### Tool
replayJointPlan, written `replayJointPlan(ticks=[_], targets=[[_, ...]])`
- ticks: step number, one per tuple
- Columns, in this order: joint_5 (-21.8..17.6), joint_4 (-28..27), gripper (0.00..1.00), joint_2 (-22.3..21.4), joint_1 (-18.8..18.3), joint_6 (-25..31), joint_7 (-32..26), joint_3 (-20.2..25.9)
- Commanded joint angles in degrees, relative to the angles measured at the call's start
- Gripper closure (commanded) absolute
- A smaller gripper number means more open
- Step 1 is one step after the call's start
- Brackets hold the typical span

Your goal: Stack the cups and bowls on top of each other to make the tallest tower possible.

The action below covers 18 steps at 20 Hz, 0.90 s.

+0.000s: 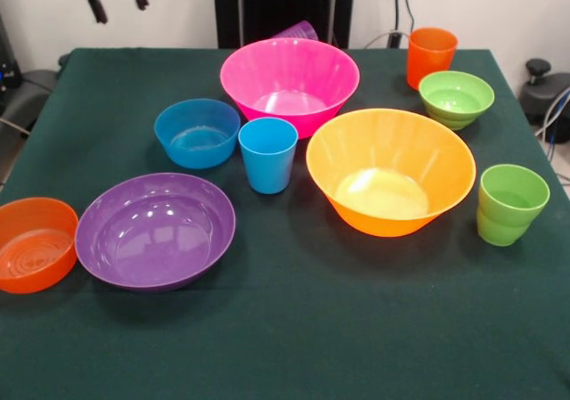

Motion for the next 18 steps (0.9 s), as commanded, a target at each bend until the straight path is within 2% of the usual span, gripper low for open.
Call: replayJointPlan(ticks=[1,6,10,11,18], targets=[[-7.84,-7.61,0.0,2.14,-0.11,5.95,-20.24,1.14],[-9.59,-7.84,0.0,1.9,-2.09,4.13,-27.05,1.35],[-8.81,-9.01,0.0,2.36,-3.79,3.03,-33.03,2.21],[-9.66,-9.76,0.0,2.64,-4.38,2.21,-36.74,2.69],[-9.7,-12.11,0.0,2.6,-6.89,0.36,-51.2,5.87]])
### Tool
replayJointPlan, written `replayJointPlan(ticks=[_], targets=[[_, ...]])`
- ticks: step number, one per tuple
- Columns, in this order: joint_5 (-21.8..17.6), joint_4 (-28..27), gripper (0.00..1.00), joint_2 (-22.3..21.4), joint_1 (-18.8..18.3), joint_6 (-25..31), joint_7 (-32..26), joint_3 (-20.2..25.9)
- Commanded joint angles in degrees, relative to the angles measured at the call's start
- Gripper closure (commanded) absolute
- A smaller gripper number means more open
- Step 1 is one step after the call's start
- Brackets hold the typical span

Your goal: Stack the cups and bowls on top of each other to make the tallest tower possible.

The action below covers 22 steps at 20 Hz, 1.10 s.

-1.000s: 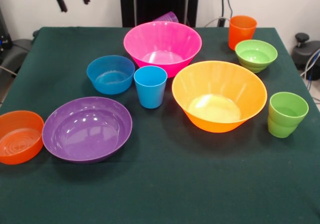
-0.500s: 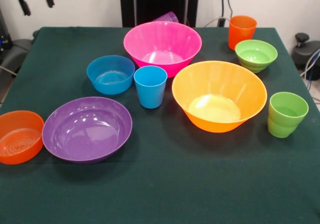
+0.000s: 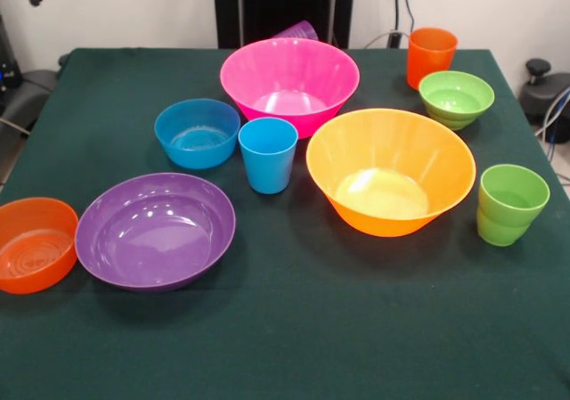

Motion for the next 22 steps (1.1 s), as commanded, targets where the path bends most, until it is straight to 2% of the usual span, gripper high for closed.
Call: replayJointPlan(ticks=[1,5,12,16,19,22], targets=[[-4.6,-5.53,0.0,2.53,0.47,0.42,-21.8,4.06],[-3.09,-7.38,0.0,2.74,0.32,1.37,-26.61,5.64],[-0.77,-9.17,0.0,2.59,0.0,0.06,-28.27,7.4],[-0.79,-12.39,0.0,3.94,2.43,-0.29,-24.9,6.59],[-1.74,-16.29,0.0,5.36,6.09,1.64,-21.8,4.32],[-2.12,-18.39,0.0,6.27,8.19,1.94,-19.91,3.23]])
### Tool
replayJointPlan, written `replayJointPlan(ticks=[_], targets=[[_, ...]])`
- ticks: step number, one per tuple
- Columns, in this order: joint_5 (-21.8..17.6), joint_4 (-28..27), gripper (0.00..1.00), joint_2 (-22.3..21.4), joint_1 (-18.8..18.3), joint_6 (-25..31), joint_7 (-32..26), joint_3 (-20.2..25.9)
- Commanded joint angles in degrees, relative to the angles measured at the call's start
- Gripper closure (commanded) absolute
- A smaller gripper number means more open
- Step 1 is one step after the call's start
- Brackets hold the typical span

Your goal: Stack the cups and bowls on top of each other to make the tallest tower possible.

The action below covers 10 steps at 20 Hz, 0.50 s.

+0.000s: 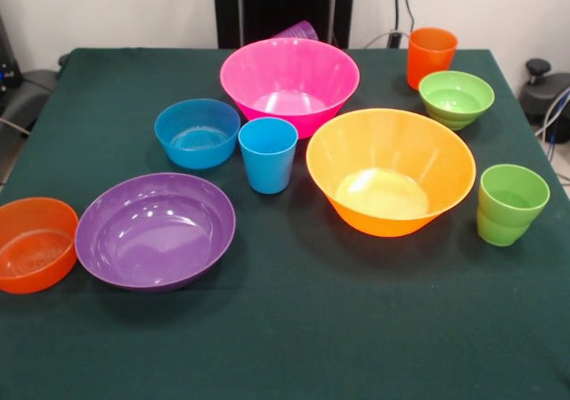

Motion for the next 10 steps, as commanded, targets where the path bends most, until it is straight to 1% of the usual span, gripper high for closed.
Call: replayJointPlan(ticks=[1,3,6,10], targets=[[-3.25,-8.93,0.0,5.33,8.52,1.62,-1.99,-2.6],[-3.5,-10.19,0.0,5.53,9.7,2.49,-1.77,-3.4],[-3.08,-10.87,0.0,5.42,9.99,3.09,-3.03,-3.49],[-2.5,-13.59,0.0,6.3,11.16,3.65,-3.98,-3.59]])
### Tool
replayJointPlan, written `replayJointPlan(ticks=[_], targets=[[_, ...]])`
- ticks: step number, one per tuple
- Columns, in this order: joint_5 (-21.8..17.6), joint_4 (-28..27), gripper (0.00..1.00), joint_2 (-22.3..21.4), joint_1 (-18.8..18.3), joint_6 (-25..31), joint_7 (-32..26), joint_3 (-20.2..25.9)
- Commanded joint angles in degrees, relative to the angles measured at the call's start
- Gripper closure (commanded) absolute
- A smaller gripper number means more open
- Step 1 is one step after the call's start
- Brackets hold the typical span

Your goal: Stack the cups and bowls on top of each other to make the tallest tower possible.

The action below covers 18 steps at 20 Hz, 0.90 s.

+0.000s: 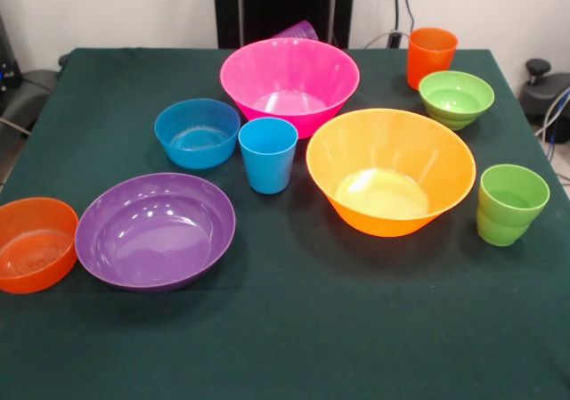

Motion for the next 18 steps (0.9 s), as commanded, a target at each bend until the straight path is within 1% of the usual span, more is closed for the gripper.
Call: replayJointPlan(ticks=[1,6,10,12,13,14,18], targets=[[-2.62,-7.17,0.0,3.6,4.88,3.93,-4.02,-3.6],[-2.98,-10.0,0.0,5.37,6.16,4.44,-5.79,-4.22],[-2.94,-12.76,0.0,6.32,6.48,6.45,-9.97,-4.29],[-2.03,-13.5,0.0,6.57,6.11,7.66,-12.62,-3.6],[-1.39,-14.88,0.0,6.53,5.9,8.83,-14.46,-3.05],[-1.2,-15.52,0.0,6.65,5.98,9.58,-15.09,-2.99],[-2.5,-19.51,0.0,8.5,7.09,10.98,-17.56,-3.34]])
